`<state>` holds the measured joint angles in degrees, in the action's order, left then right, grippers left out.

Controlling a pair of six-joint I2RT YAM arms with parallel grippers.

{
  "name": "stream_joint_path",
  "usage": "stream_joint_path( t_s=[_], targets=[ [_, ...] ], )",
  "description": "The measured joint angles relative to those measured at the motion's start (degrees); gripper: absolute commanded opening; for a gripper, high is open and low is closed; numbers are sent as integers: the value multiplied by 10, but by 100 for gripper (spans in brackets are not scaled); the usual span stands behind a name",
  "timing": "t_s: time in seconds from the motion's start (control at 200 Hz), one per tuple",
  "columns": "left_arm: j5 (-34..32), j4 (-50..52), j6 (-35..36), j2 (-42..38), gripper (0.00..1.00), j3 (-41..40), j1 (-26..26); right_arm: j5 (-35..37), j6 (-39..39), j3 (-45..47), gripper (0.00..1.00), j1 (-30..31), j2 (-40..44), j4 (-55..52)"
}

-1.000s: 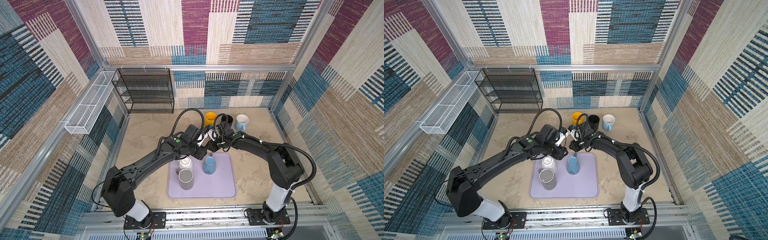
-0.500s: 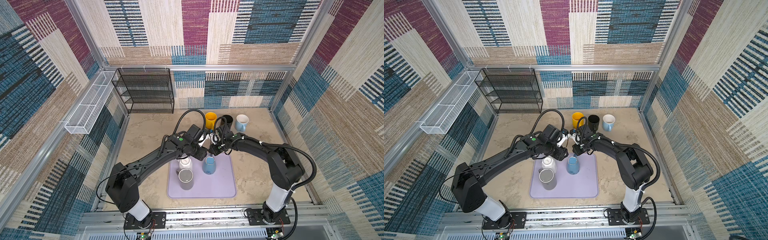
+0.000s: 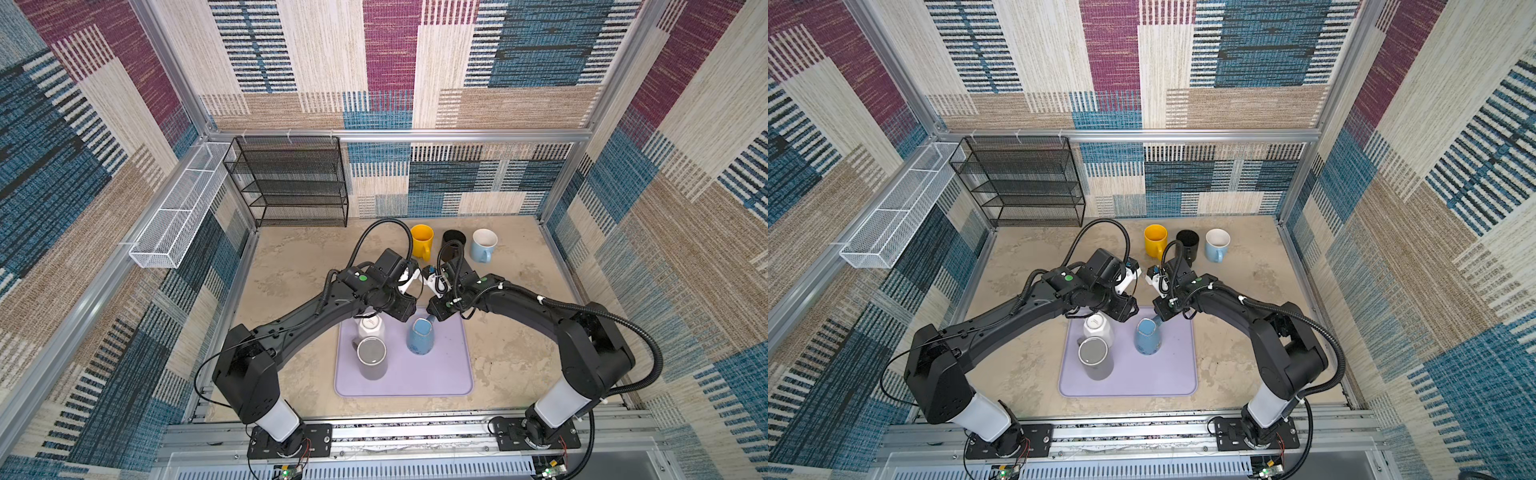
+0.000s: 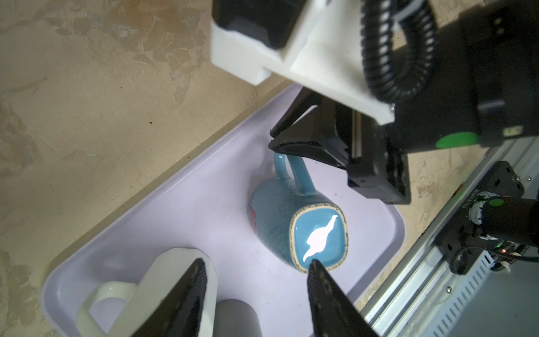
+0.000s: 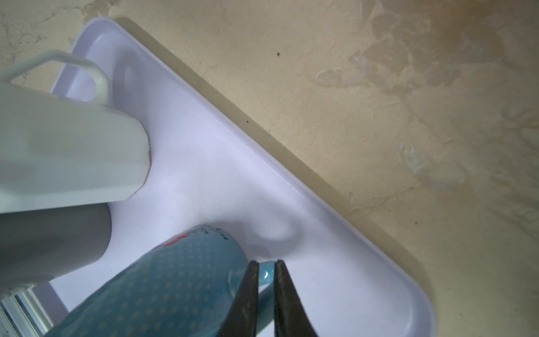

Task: Turn the mug right side up
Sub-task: Rotate the mug on the tray.

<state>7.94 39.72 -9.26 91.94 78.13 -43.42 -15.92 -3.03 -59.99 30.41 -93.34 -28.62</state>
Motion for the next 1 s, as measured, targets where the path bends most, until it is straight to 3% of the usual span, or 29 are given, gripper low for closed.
stream_joint_path(
  t_s=[0.321,0.546,0.661,0.746,0.932,1.002],
  targets=[
    [2,1,2,5,57,5,-2,1,33,82,12,22,75,-21],
    [2,1,4,7,57,8,-2,0,66,77,12,49,99,-32],
    [4,1,4,4,57,8,-2,12,88,77,32,49,116,-38],
    [3,1,4,-1,57,4,-2,23,107,78,56,49,139,-38],
    [-1,0,4,-12,56,-8,-2,31,132,76,87,49,200,-37],
    [-1,0,4,-17,56,-13,-2,28,132,76,92,49,217,-37]
  ],
)
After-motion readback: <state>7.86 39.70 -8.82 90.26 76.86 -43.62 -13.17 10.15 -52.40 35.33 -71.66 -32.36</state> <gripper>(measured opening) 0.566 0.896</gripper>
